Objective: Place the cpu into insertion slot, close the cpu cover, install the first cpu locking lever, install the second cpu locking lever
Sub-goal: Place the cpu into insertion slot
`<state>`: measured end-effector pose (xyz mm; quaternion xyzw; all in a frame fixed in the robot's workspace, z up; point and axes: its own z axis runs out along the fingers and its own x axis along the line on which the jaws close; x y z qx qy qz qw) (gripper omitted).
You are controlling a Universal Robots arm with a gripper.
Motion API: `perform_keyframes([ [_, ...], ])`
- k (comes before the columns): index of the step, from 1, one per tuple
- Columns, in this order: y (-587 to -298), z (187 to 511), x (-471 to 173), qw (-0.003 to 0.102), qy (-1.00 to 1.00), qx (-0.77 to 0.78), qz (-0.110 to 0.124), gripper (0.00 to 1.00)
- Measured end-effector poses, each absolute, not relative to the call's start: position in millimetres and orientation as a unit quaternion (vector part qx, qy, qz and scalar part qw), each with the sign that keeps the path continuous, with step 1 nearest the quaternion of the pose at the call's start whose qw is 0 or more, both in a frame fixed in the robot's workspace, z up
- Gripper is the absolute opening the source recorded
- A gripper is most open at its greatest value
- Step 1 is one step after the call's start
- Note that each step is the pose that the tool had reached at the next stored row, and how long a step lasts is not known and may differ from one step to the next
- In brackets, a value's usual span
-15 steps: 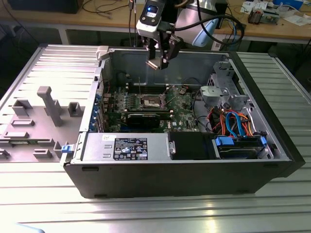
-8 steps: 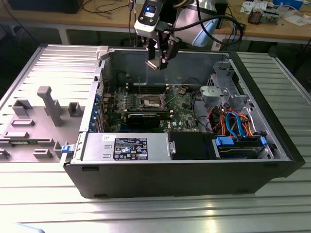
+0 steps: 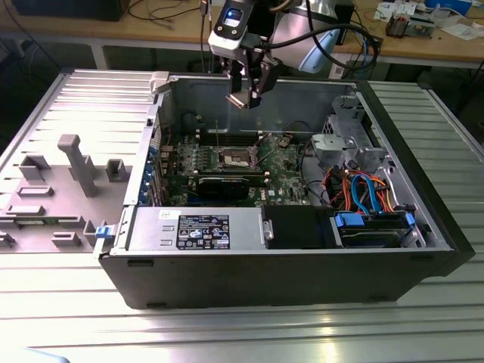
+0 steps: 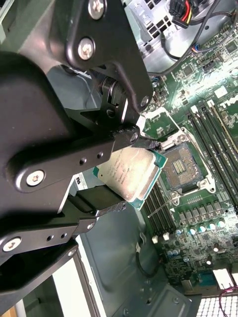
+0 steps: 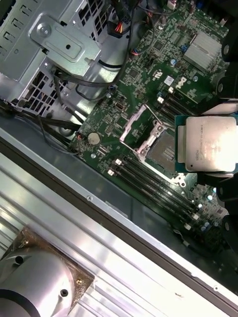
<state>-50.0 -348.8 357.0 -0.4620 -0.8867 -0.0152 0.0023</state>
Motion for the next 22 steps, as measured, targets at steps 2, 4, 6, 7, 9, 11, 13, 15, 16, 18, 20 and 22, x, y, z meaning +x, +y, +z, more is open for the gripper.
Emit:
perform_keyframes([
  [2, -348.8, 356.9, -50.0, 0.002, -0.881, -0.472, -0.015, 0.55],
  [4, -348.8, 356.8, -50.0, 0.002, -0.875, -0.485, -0.015, 0.55],
  [6, -348.8, 356.8, -50.0, 0.002, -0.873, -0.488, -0.015, 0.55],
  [7, -348.8, 356.8, -50.0, 0.002, -0.873, -0.488, -0.015, 0.55],
  [9, -348.8, 356.8, -50.0, 0.002, -0.872, -0.489, -0.015, 0.55],
  [11, -348.8, 356.8, -50.0, 0.002, -0.870, -0.493, -0.015, 0.55],
  [13, -348.8, 356.7, -50.0, 0.001, -0.859, -0.512, -0.015, 0.55],
  [15, -348.8, 356.5, -50.0, 0.001, -0.847, -0.532, -0.015, 0.55],
  [16, -348.8, 356.4, -50.0, 0.001, -0.842, -0.539, -0.015, 0.55],
  [18, -348.8, 356.2, -50.0, 0.000, -0.833, -0.552, -0.015, 0.55],
  [20, -348.8, 356.2, -50.0, 0.000, -0.832, -0.554, -0.015, 0.55],
  [22, -348.8, 356.2, -50.0, 0.000, -0.832, -0.555, -0.015, 0.55],
])
